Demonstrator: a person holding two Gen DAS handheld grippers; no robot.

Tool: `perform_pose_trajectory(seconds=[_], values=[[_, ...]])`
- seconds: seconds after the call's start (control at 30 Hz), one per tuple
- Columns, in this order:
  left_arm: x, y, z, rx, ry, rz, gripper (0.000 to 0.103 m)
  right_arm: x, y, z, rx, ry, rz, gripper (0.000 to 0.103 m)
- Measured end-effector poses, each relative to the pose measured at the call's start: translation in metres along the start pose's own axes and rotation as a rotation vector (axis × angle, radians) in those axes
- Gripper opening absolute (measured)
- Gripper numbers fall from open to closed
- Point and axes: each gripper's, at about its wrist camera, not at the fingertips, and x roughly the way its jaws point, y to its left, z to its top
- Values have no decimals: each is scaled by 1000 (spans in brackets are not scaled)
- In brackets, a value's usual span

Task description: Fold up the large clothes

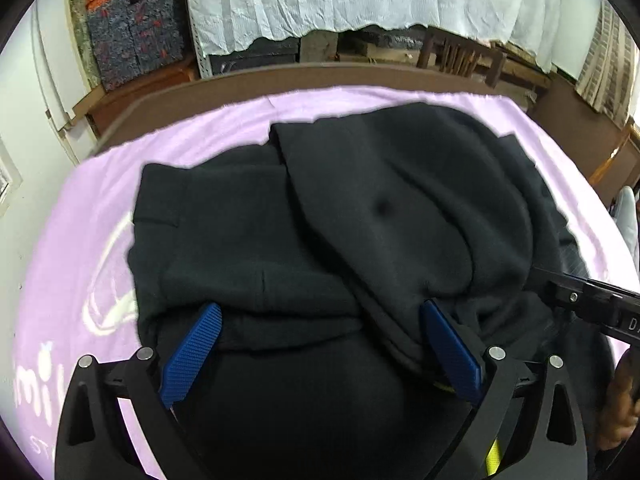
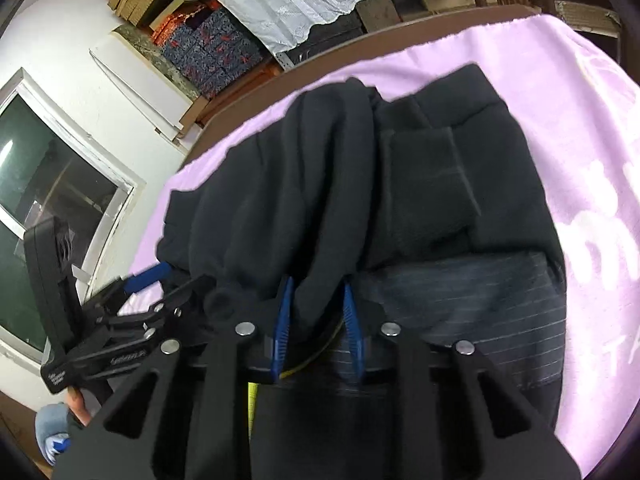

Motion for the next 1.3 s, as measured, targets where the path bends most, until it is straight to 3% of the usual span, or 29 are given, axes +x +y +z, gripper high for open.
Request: perform_pose_trajectory(seconds=[0.17, 0.3, 0.4, 0.6, 0.8, 0.93, 1.07, 1.3], values=[[4, 1, -4, 19, -15, 5, 100, 4, -23, -6, 70, 8, 114, 22], [1, 6, -3, 1, -14, -23, 100, 4, -16, -4, 9, 11, 94, 24], [-13, 11, -2, -19, -43, -26, 100, -3, -15, -5, 11, 3, 78, 33], [-53, 3, 13, 1, -186, 58, 100, -43, 3, -1, -51, -154, 26, 34], [-34, -17, 29, 47, -158, 87, 100, -32, 27, 30, -101, -140, -27, 34], [13, -19, 14, 71, -53, 106, 100, 3, 17, 31, -68, -74, -59, 36], [15, -8, 14, 24, -61, 44, 100, 15, 7, 27, -108, -75, -26, 36], [13, -14, 9, 40, -79, 71, 100, 16, 14, 19, -175, -104, -69, 37]])
